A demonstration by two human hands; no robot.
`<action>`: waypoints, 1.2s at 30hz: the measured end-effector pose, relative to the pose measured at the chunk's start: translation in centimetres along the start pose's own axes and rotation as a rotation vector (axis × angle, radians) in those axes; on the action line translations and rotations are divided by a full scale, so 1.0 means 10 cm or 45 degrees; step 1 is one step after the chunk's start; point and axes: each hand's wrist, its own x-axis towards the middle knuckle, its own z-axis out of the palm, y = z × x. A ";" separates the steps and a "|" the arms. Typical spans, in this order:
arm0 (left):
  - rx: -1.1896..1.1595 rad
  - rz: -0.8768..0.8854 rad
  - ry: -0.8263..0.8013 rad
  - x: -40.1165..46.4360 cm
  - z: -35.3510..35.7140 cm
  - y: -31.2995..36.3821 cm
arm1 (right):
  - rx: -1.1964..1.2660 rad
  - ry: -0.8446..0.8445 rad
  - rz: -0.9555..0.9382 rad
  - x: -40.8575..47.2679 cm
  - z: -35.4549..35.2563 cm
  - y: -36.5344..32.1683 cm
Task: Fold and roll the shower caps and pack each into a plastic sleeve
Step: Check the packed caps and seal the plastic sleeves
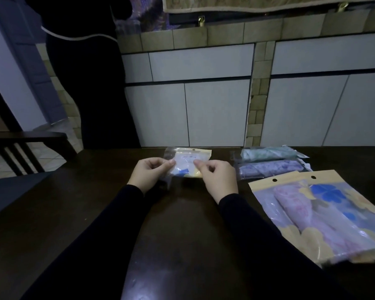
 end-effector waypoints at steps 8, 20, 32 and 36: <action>-0.048 -0.139 0.060 -0.03 0.00 0.00 | -0.012 -0.025 0.102 0.03 0.05 0.05; 0.080 -0.331 0.001 0.01 -0.04 0.01 | -0.463 -0.125 0.208 0.03 0.03 0.01; -0.357 0.027 -0.030 -0.04 -0.08 0.00 | 0.382 -0.282 0.262 0.07 0.00 -0.08; -0.450 -0.043 -0.181 -0.06 -0.10 0.01 | 0.406 -0.232 0.200 0.05 0.00 -0.08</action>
